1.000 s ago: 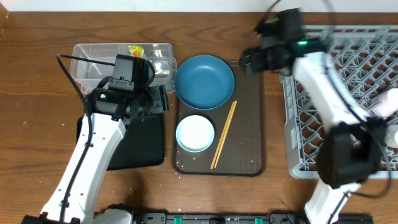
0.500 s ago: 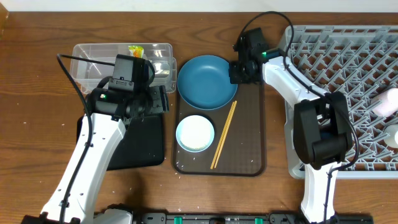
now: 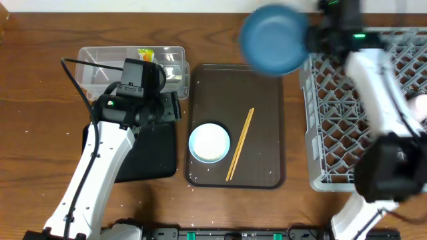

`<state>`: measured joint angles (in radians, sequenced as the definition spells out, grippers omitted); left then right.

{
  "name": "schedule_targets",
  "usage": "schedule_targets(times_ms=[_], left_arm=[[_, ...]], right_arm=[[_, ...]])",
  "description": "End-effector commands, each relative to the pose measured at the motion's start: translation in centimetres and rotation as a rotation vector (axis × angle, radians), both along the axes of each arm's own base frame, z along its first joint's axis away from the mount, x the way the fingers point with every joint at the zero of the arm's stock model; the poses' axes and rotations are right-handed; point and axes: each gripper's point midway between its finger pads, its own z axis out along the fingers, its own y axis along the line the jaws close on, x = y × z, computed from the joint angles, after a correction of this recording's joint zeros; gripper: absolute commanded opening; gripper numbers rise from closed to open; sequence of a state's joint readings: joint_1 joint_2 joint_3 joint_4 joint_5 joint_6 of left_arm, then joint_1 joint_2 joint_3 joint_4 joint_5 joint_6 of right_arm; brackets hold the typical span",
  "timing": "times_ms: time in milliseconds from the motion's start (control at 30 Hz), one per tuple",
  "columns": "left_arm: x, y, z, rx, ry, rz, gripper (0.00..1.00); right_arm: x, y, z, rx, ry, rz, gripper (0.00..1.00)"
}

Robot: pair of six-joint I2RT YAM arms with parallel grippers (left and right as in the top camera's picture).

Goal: Sort waste into correct bins and load items into the dishwasher rack
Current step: 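Carry the blue plate right and set it upright in the rack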

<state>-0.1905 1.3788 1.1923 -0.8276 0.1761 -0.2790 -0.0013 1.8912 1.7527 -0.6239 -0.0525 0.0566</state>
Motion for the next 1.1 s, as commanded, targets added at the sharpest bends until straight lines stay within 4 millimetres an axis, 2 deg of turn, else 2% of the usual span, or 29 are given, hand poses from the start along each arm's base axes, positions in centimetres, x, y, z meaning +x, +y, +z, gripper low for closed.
schedule_targets(times_ms=[0, 100, 200, 400, 533, 700, 900, 1067], left_arm=[[0.2, 0.3, 0.2, 0.018, -0.012, -0.008, 0.68], [0.2, 0.3, 0.2, 0.019, -0.011, -0.008, 0.68], [0.2, 0.3, 0.2, 0.018, -0.011, -0.008, 0.68], [0.2, 0.3, 0.2, 0.018, -0.011, -0.008, 0.68], [0.2, 0.3, 0.2, 0.018, -0.011, -0.008, 0.68], [0.2, 0.3, 0.2, 0.018, -0.011, -0.007, 0.68], [0.2, 0.3, 0.2, 0.016, -0.010, -0.004, 0.68], [0.3, 0.3, 0.3, 0.014, -0.013, -0.001, 0.68]], right_arm=[[-1.3, -7.5, 6.3, -0.281, -0.111, -0.117, 0.01], [-2.7, -13.6, 8.6, -0.470, -0.120, -0.224, 0.01], [-4.0, -19.0, 9.9, -0.639, -0.090, -0.317, 0.01], [-7.1, -27.4, 12.7, -0.867, -0.043, -0.527, 0.01], [-9.1, -31.2, 15.0, -0.975, -0.041, -0.678, 0.01], [-10.8, -34.9, 15.9, -1.082, 0.002, -0.799, 0.01], [-11.0, -38.2, 13.9, -1.172, 0.086, -0.864, 0.01], [-9.7, -39.4, 11.5, -1.241, 0.155, -0.832, 0.01]])
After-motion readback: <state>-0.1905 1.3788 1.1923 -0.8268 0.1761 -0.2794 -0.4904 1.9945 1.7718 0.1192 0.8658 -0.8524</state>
